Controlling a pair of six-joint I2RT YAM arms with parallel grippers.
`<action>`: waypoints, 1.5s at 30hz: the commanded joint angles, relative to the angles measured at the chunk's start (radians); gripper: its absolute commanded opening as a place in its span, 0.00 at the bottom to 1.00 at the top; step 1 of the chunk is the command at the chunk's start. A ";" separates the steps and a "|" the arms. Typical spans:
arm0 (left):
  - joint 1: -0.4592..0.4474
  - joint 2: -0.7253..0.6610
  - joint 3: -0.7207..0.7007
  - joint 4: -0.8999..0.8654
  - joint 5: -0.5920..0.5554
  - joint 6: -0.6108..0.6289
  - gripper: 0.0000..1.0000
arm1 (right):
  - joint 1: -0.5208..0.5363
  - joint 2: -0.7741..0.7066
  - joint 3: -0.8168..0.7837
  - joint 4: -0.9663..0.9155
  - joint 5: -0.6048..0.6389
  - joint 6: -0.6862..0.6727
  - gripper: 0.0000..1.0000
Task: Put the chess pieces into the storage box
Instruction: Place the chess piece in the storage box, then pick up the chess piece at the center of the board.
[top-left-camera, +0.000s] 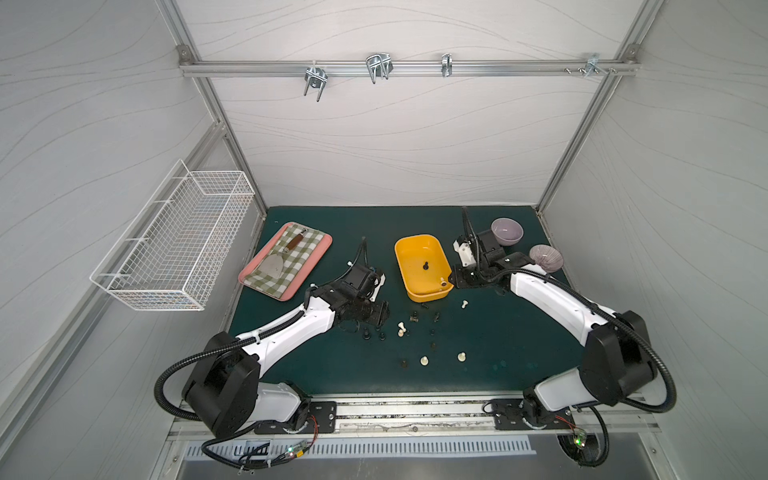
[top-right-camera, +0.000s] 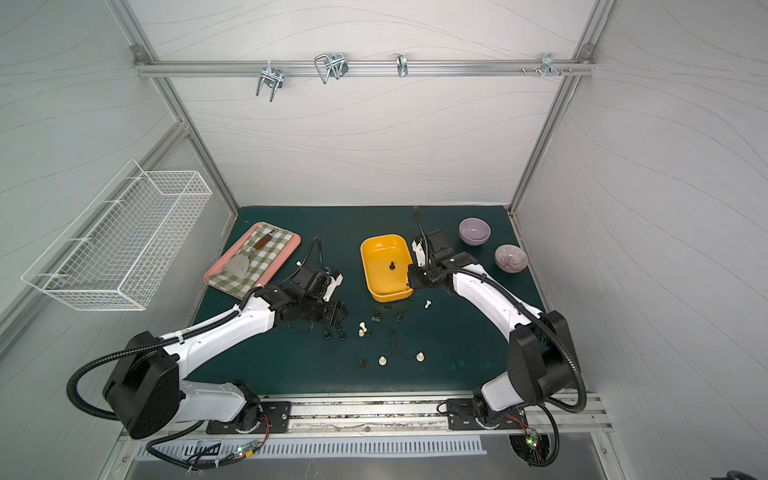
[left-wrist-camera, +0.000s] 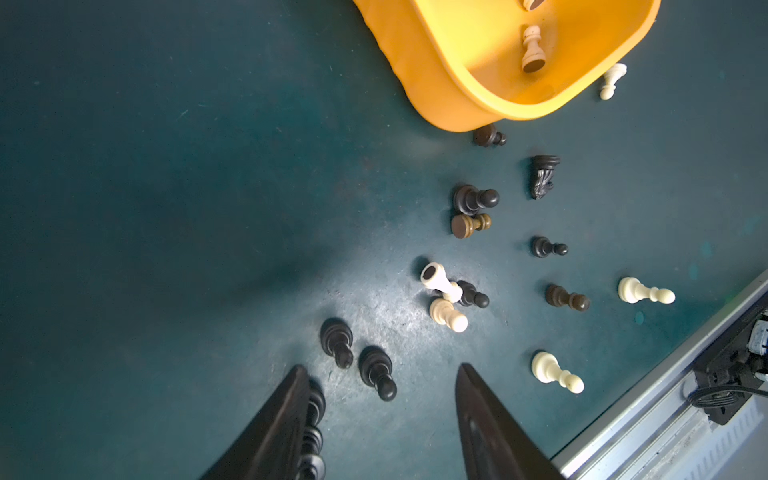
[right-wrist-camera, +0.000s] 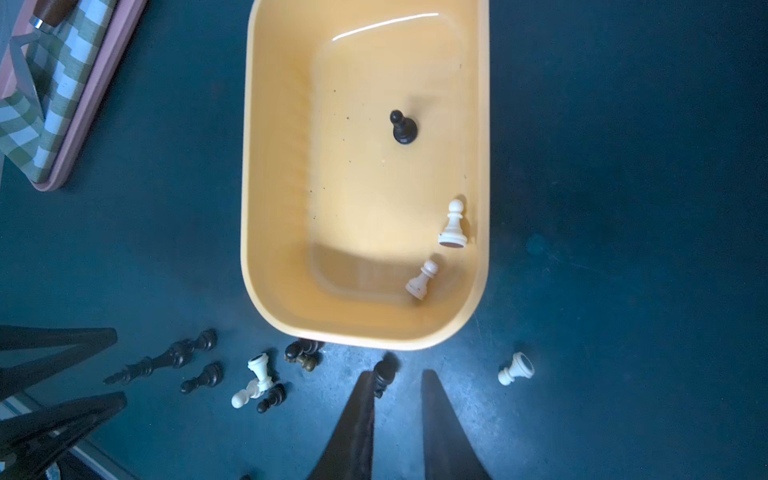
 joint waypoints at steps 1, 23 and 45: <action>0.002 0.008 0.039 -0.004 -0.012 0.012 0.58 | -0.014 -0.051 -0.041 -0.033 0.011 0.010 0.23; -0.021 0.006 0.029 -0.047 -0.049 0.003 0.58 | -0.059 -0.153 -0.221 -0.026 -0.012 0.025 0.24; -0.116 0.060 0.069 -0.133 -0.165 0.014 0.58 | -0.069 -0.184 -0.285 -0.001 -0.034 0.033 0.24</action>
